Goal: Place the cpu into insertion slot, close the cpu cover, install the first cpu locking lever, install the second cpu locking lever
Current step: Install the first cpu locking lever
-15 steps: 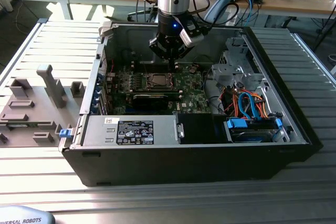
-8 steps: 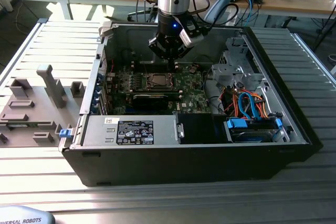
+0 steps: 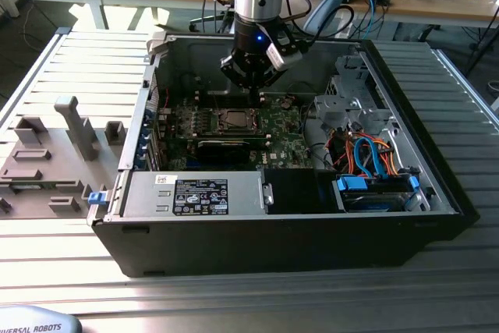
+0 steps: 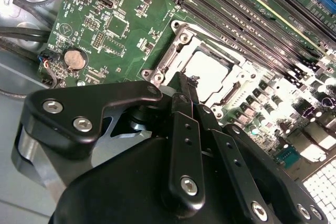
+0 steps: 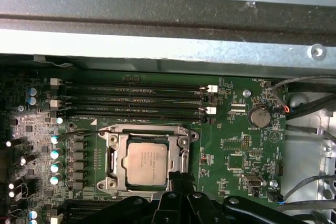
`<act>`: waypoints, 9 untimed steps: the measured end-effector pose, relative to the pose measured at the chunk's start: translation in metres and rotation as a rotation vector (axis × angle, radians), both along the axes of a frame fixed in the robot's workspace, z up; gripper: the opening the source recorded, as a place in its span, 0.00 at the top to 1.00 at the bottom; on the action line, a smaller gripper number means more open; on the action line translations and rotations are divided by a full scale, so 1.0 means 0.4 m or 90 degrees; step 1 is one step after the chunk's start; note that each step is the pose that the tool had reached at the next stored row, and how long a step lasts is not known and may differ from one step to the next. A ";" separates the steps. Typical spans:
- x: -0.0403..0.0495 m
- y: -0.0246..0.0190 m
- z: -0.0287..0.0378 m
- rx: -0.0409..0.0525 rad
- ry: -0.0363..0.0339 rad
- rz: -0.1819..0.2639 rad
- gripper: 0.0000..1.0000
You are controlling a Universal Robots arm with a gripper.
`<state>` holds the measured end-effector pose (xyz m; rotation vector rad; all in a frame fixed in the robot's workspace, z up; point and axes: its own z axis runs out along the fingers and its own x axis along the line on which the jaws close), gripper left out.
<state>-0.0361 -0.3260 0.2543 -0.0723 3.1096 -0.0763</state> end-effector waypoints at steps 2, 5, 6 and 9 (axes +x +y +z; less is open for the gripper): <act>-0.001 0.000 0.000 0.0001 0.0000 0.000 0.89; -0.003 0.000 0.000 0.0001 0.0000 0.000 0.89; -0.003 0.000 0.000 0.0001 -0.0001 0.000 0.89; -0.011 0.003 0.000 0.0001 -0.0001 0.000 0.89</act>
